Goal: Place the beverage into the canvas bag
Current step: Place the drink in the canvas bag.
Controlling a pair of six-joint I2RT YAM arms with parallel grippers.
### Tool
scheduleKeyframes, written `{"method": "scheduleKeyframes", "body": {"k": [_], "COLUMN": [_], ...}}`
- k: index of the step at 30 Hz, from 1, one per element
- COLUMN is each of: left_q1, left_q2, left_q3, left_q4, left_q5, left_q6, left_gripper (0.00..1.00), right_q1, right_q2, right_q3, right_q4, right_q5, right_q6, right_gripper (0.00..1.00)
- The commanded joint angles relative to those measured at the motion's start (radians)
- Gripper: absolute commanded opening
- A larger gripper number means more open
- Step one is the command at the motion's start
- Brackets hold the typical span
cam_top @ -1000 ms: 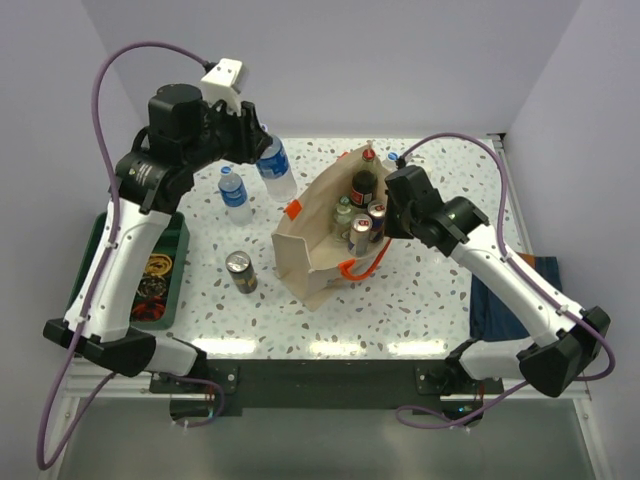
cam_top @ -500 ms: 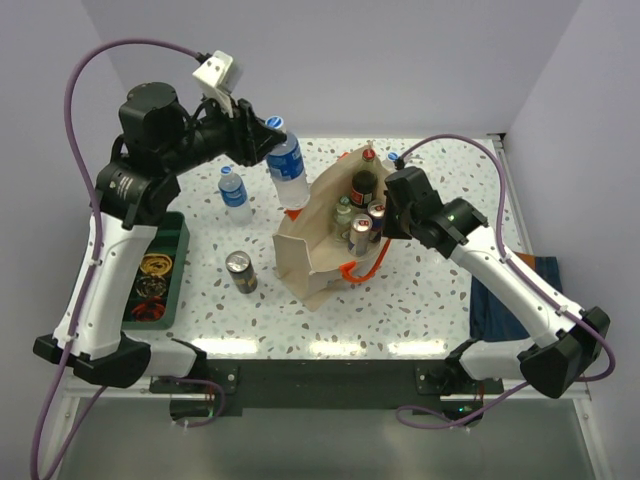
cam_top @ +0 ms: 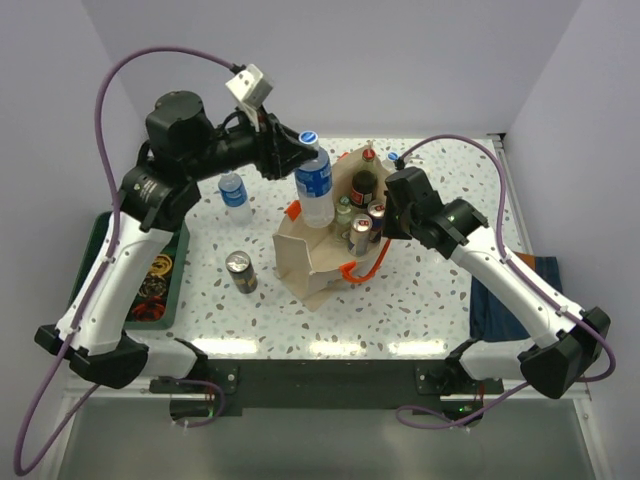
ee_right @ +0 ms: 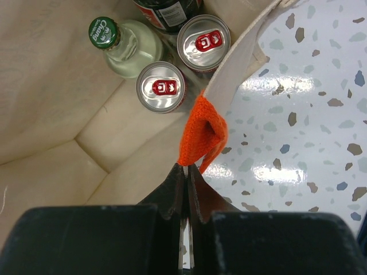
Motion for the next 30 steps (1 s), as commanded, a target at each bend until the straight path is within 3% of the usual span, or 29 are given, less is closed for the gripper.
{"method": "scheduleKeyframes", "body": {"k": [1, 10, 20, 30], "left_q1": [-0.058, -0.134, -0.216, -0.243], "left_q2": [-0.010, -0.021, -0.020, -0.001], "left_q3": [-0.029, -0.219, -0.420, -0.521], "left_q4": [0.171, 0.291, 0.418, 0.527], "left_q5": [-0.029, -0.166, -0.468, -0.695], "left_q6": [-0.025, -0.048, -0.075, -0.085], "left_gripper": [0.00, 0.00, 0.00, 0.00], "right_q1": [-0.002, 0.000, -0.002, -0.002], "right_q2": [-0.008, -0.011, 0.015, 0.030], "right_q3": [-0.019, -0.005, 0.018, 0.064], "right_q4": [-0.002, -0.012, -0.061, -0.129], "right_q5": [0.001, -0.011, -0.057, -0.063], "right_q6": [-0.001, -0.004, -0.034, -0.074], "right_gripper": [0.00, 0.00, 0.00, 0.00]}}
